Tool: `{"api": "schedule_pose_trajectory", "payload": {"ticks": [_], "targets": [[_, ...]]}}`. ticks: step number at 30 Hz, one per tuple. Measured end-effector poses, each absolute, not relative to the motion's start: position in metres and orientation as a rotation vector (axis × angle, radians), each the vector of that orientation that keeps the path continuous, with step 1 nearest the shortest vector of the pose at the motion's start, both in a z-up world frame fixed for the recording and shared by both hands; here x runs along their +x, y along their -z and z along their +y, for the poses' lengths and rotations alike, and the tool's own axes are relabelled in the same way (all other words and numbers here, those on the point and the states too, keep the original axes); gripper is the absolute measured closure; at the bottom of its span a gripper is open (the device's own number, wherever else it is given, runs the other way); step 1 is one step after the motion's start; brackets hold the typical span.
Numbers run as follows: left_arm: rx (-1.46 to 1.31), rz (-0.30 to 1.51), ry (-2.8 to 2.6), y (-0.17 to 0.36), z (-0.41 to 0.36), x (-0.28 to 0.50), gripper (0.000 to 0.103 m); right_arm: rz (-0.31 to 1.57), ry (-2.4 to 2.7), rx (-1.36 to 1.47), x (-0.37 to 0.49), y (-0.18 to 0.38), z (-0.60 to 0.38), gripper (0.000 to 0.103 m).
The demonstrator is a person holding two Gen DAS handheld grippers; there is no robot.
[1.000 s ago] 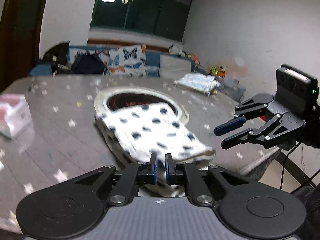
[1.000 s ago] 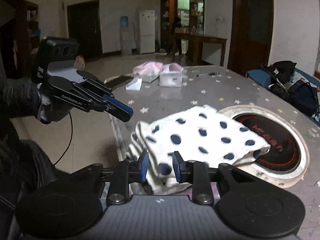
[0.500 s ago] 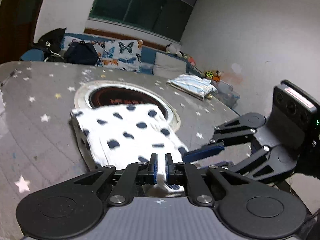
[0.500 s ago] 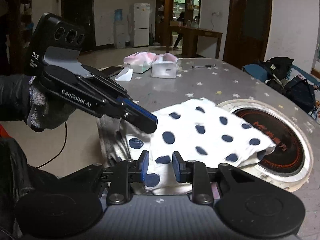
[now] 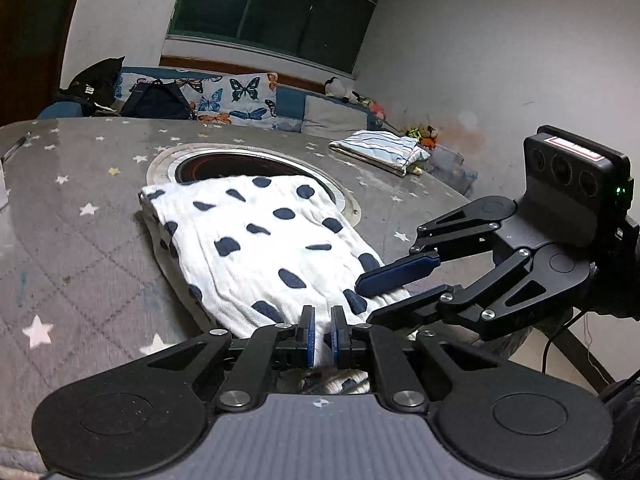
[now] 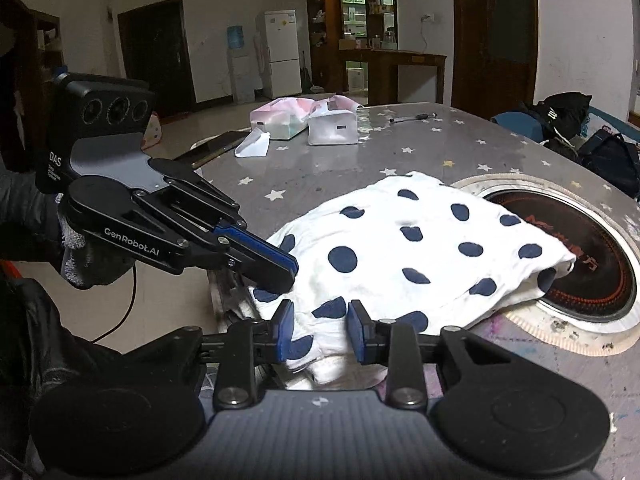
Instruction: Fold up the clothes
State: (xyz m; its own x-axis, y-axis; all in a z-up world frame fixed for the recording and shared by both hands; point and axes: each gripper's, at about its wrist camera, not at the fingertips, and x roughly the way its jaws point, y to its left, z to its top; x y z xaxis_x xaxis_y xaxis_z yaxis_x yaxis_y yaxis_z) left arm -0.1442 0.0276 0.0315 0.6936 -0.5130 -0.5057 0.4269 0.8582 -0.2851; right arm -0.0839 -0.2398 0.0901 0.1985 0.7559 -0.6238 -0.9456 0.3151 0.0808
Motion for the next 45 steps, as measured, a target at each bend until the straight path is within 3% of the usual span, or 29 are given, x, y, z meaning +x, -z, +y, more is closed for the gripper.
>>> {"api": "schedule_pose_trajectory", "payload": {"ticks": [5, 17, 26, 36, 45], "targets": [[-0.187, 0.568, 0.526, -0.047, 0.029, -0.132, 0.084, 0.625, -1.189, -0.322, -0.069, -0.104, -0.241, 0.067], [-0.164, 0.647, 0.631, -0.031, -0.003, -0.111, 0.084, 0.617, -0.958, -0.298, 0.009, -0.111, -0.231, 0.066], [-0.221, 0.678, 0.632, -0.019, 0.002, -0.111, 0.084, 0.73, -0.845, -0.242, 0.073, -0.07, -0.217, 0.067], [-0.239, 0.601, 0.593, -0.041, 0.017, -0.113, 0.08, 0.712, -0.908, -0.268, 0.071, -0.089, -0.198, 0.067], [-0.282, 0.666, 0.578, -0.021, 0.022, -0.115, 0.08, 0.749, -0.979, -0.304, 0.075, -0.078, -0.148, 0.067]]}}
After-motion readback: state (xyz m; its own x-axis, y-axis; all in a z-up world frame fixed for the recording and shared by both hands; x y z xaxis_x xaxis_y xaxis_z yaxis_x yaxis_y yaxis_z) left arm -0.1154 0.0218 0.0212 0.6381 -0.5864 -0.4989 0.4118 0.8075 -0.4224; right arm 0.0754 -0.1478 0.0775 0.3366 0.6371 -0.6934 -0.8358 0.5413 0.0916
